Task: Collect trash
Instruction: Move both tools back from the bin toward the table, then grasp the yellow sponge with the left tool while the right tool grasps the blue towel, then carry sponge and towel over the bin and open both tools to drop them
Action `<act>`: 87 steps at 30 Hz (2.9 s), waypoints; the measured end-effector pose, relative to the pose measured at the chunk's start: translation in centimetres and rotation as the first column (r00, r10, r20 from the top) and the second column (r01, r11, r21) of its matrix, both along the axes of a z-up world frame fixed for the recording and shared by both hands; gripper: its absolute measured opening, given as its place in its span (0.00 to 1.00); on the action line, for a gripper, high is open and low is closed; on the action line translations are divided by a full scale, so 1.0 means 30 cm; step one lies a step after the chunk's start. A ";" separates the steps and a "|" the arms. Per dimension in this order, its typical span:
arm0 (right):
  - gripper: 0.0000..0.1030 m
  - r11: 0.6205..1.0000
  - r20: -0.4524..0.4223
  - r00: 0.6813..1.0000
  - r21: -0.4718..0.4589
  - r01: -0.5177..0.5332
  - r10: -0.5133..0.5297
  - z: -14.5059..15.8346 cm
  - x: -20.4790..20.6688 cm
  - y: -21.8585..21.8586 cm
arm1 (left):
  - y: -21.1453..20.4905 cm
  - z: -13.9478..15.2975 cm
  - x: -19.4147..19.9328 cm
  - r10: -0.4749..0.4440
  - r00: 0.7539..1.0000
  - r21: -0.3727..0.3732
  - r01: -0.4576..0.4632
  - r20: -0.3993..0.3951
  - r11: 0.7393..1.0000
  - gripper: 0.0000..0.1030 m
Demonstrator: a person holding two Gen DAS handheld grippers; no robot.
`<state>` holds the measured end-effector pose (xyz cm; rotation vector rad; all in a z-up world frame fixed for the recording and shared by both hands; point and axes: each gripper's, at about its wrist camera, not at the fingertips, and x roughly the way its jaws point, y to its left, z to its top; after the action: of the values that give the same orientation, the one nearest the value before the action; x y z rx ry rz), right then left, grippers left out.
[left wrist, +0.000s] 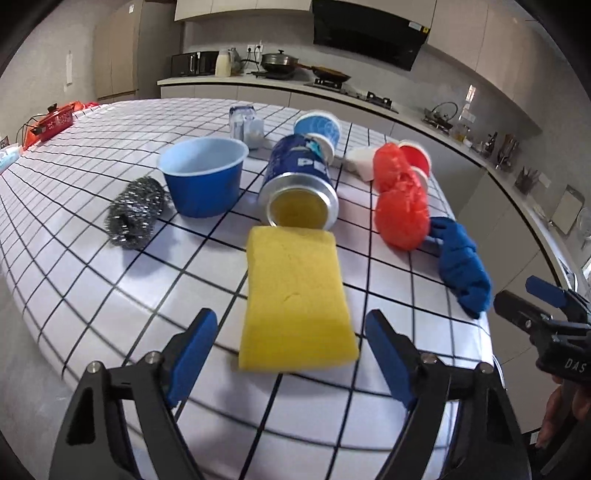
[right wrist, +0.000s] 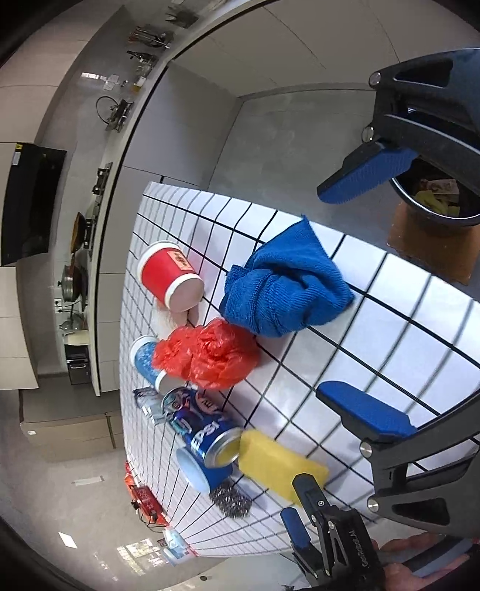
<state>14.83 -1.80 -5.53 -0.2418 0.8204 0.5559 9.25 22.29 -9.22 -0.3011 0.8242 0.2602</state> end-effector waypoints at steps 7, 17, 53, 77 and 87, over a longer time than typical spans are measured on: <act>0.83 1.000 -0.043 0.999 -0.025 -0.006 0.005 -0.078 0.101 0.051 | 0.024 -0.034 0.050 0.010 1.000 0.016 -0.010 -0.016 1.000 0.75; 0.61 1.000 -0.068 0.998 -0.030 -0.007 0.005 -0.134 0.161 0.093 | 0.040 -0.028 0.049 0.027 1.000 0.045 -0.027 -0.008 0.999 0.67; 0.29 0.996 0.034 0.999 0.092 0.017 -0.021 0.088 -0.124 -0.077 | -0.067 0.138 -0.119 -0.083 0.992 0.042 0.079 0.100 0.996 0.50; 0.29 0.971 0.068 0.972 0.099 0.217 -0.224 0.150 -0.267 -0.529 | -0.529 0.208 -0.039 -0.401 0.904 0.041 0.399 0.146 0.916 0.50; 0.29 0.960 0.025 0.960 0.051 0.276 -0.277 0.070 -0.273 -0.799 | -0.816 0.141 0.015 -0.526 0.845 0.024 0.527 0.098 0.850 0.50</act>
<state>6.65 -25.78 -3.45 -0.0895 0.7936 0.3070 9.70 -2.19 -5.01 -0.0796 0.7753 -0.2745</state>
